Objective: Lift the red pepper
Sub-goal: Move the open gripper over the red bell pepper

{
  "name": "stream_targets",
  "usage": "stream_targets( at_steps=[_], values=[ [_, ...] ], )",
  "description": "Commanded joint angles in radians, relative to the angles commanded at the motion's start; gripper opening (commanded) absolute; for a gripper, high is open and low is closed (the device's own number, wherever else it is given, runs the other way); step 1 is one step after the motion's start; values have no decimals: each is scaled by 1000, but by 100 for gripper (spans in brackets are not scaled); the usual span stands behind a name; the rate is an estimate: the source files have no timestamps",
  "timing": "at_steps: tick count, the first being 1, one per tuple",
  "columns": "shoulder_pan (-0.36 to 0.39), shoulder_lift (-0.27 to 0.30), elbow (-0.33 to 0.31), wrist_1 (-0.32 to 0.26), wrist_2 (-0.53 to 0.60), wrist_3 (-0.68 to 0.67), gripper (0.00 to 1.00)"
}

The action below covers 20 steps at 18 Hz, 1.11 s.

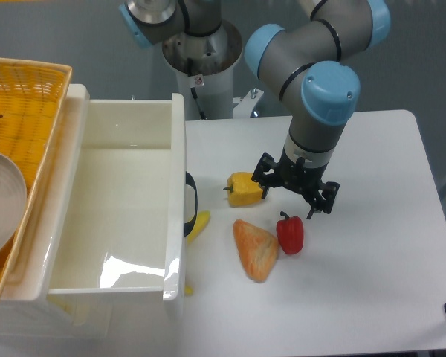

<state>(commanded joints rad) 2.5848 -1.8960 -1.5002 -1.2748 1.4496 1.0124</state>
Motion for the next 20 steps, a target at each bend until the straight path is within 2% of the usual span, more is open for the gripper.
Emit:
stream_targets(
  at_steps=[5, 7, 9, 11, 13, 20],
  values=[
    [-3, -5, -6, 3, 14, -9, 100],
    [-11, -3, -29, 12, 11, -14, 100],
    [-14, -3, -49, 40, 11, -61, 100],
    [-15, -5, -81, 101, 11, -106, 100],
    [-15, -8, -110, 133, 8, -118, 100],
    [-17, -60, -98, 176, 8, -383, 100]
  ],
)
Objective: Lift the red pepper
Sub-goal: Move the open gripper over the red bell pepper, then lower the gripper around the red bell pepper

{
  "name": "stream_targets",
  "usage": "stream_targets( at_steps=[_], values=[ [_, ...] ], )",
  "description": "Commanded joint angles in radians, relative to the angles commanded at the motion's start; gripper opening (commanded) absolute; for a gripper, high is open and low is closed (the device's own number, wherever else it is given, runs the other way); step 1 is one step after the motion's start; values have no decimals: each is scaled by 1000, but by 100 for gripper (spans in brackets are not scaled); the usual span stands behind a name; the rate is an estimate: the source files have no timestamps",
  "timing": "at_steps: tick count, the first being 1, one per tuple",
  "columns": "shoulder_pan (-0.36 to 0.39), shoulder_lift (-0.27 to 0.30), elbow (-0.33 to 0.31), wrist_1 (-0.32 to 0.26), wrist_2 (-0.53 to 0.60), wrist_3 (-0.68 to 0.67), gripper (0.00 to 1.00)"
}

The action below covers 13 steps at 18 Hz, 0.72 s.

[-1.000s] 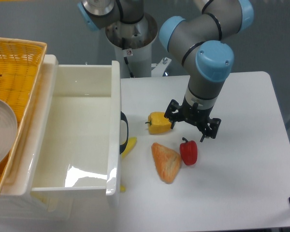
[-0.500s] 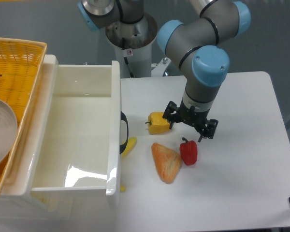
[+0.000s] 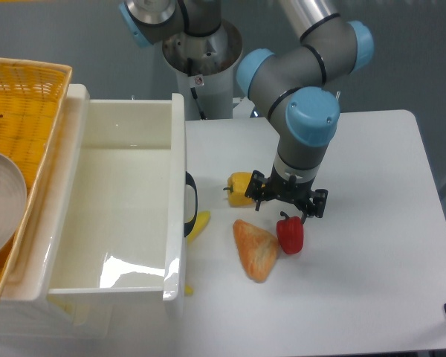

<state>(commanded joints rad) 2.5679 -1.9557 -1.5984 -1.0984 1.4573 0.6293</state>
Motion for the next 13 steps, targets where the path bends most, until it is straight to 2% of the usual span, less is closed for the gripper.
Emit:
stream_targets(
  at_steps=[3, 8, 13],
  values=[
    [-2, -20, 12, 3, 8, -26, 100],
    [-28, -51, 17, 5, 84, -17, 100],
    [-21, -106, 23, 15, 101, 20, 100]
  ],
)
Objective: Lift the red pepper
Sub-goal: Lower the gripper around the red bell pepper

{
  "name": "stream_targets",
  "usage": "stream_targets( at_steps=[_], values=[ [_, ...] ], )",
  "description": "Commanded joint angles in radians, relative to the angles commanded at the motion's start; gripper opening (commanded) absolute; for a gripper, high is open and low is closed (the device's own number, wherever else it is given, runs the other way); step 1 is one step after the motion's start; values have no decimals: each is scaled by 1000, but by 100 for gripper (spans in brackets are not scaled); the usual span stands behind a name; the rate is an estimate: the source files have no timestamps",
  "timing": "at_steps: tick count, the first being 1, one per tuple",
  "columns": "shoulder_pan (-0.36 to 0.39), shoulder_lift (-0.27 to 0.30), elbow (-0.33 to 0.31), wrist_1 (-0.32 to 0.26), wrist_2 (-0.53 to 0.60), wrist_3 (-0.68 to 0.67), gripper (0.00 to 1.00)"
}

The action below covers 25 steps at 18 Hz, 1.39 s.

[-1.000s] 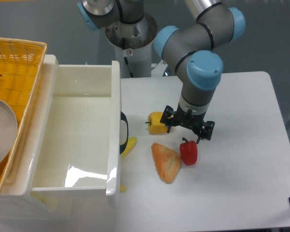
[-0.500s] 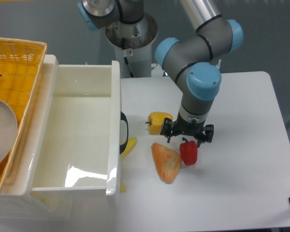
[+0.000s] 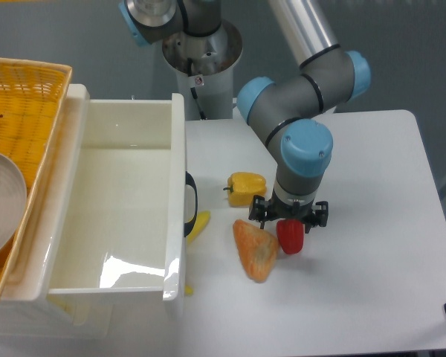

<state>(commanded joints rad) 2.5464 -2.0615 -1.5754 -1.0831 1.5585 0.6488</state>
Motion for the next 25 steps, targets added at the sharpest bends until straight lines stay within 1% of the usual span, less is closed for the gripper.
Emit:
stream_targets(
  at_steps=[2, 8, 11, 16, 19, 25],
  values=[
    [0, -11, 3, 20, -3, 2, 100],
    [8, -26, 2, 22, -2, 8, 100],
    [23, -31, -3, 20, 2, 35, 100],
    [43, -38, -11, 20, 0, 40, 100],
    [43, -43, -29, 22, 2, 38, 100],
    [41, -52, -29, 22, 2, 32, 100]
  ],
)
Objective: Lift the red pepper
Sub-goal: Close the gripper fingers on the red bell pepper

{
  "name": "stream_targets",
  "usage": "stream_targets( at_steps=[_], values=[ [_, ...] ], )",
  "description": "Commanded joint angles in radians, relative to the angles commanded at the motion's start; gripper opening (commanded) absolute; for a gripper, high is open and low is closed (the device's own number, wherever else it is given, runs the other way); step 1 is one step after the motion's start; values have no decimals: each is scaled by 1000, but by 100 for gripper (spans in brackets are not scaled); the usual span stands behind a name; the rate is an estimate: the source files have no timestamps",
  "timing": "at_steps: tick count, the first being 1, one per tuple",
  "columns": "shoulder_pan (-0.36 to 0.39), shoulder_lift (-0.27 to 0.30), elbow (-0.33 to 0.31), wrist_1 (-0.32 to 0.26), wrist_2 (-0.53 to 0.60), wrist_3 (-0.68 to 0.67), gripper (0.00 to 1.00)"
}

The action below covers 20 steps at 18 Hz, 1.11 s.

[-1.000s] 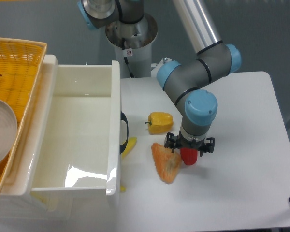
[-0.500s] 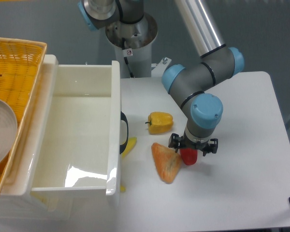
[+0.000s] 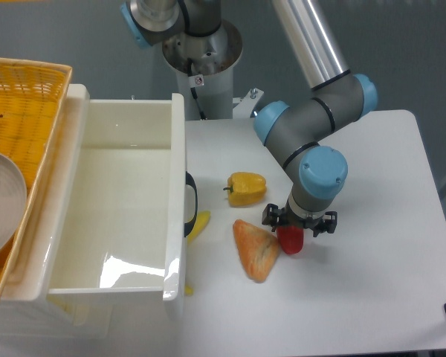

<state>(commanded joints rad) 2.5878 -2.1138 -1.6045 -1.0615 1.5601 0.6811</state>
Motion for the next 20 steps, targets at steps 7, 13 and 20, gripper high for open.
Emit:
stream_targets(
  at_steps=[7, 13, 20],
  values=[
    [0, -14, 11, 8, -2, 0, 100],
    [-3, -20, 9, 9, 0, -5, 100],
    [-3, -21, 8, 9, -2, -5, 100]
  ],
)
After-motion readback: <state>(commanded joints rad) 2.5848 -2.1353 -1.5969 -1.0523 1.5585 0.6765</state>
